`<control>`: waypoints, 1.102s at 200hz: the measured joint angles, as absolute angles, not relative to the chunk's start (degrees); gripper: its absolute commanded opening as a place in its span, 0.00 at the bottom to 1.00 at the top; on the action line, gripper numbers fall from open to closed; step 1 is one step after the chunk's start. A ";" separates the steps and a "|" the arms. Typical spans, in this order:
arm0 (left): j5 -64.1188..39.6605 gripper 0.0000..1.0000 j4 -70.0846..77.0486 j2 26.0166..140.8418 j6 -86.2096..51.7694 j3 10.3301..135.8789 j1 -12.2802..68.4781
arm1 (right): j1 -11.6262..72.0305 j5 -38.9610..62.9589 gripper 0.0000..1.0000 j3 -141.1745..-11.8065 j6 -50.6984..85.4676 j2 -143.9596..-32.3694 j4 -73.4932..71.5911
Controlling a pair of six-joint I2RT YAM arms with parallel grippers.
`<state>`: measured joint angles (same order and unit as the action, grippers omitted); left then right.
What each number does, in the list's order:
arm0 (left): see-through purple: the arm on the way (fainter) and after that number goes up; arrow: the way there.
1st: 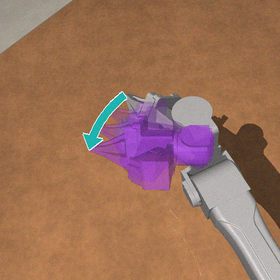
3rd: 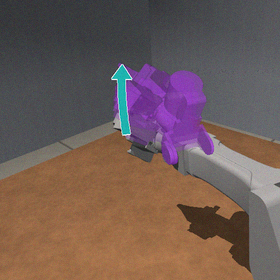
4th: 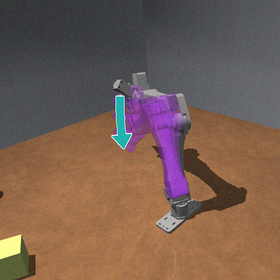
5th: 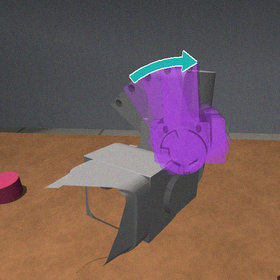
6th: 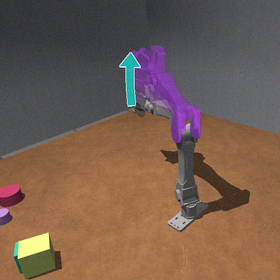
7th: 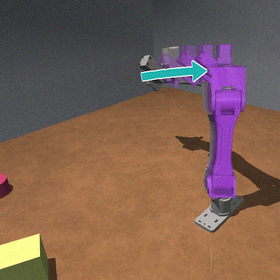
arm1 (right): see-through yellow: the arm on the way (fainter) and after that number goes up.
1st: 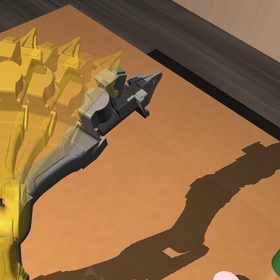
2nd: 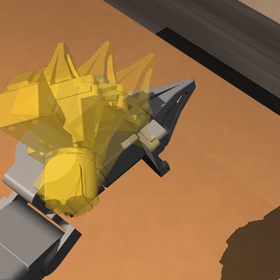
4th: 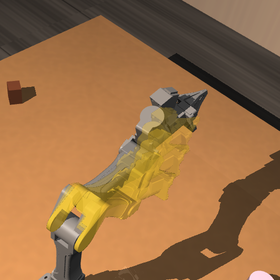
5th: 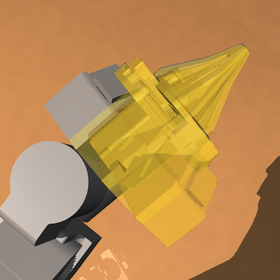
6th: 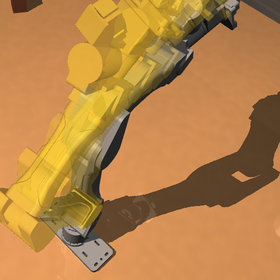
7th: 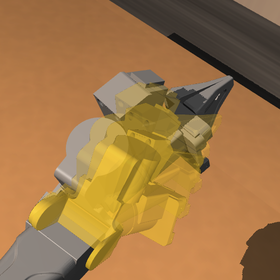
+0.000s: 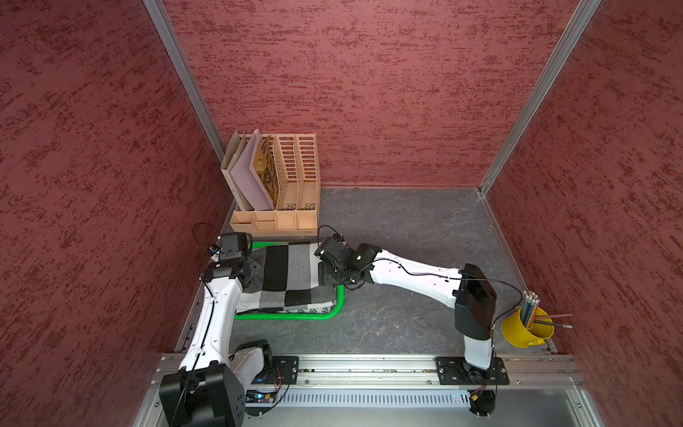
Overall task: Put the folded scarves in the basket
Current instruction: Place the scarf in the basket, then reset both arms
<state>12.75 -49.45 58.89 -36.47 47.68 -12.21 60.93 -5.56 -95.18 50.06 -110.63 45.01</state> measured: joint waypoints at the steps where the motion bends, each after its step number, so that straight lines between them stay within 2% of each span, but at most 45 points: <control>1: 12.78 0.50 -49.47 58.81 -36.34 47.68 -12.27 | 60.93 -5.61 0.83 -95.18 50.04 -110.59 44.99; 12: 13.04 0.63 -49.52 57.60 -36.93 47.81 -13.15 | 60.90 -6.22 0.88 -95.18 49.39 -110.00 44.93; 20: 13.04 0.72 -49.89 57.17 -36.40 48.31 -13.61 | 60.80 -6.81 0.98 -95.15 48.95 -109.30 44.97; 30: 13.06 0.92 -50.30 57.10 -36.32 49.36 -14.02 | 60.58 -7.68 0.98 -94.80 48.23 -107.92 44.93; 32: 12.91 0.98 -50.35 57.10 -36.58 49.63 -14.09 | 60.49 -7.90 0.98 -94.72 47.83 -107.59 44.97; 34: 12.84 1.00 -50.46 57.12 -35.83 49.93 -14.20 | 60.40 -8.08 0.98 -94.61 47.75 -107.26 44.99; 58: 10.81 1.00 -50.37 57.30 -33.87 53.98 -14.55 | 57.78 -10.90 0.98 -90.48 44.47 -99.42 43.86; 94: 4.08 1.00 -46.59 56.34 -28.03 57.34 -13.06 | 49.19 -18.39 0.99 -80.31 35.77 -80.75 38.92; 126: 9.80 1.00 -44.38 56.93 -26.46 59.59 -4.58 | 37.26 -26.83 0.98 -70.28 29.43 -66.85 34.79; 149: 10.52 1.00 -32.42 56.07 -23.40 53.23 0.73 | 26.39 -29.43 0.99 -59.33 25.02 -58.94 29.98; 176: 13.08 1.00 -25.23 56.29 -21.98 45.76 3.40 | 16.56 -29.65 0.98 -46.65 20.71 -52.42 22.20; 220: 14.24 1.00 -18.92 59.35 -22.26 45.04 3.25 | 12.93 -29.82 0.98 -37.91 16.56 -53.74 10.09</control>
<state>14.24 -18.92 59.35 -22.26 45.04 3.25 12.93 -29.82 -37.91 16.56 -53.74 10.09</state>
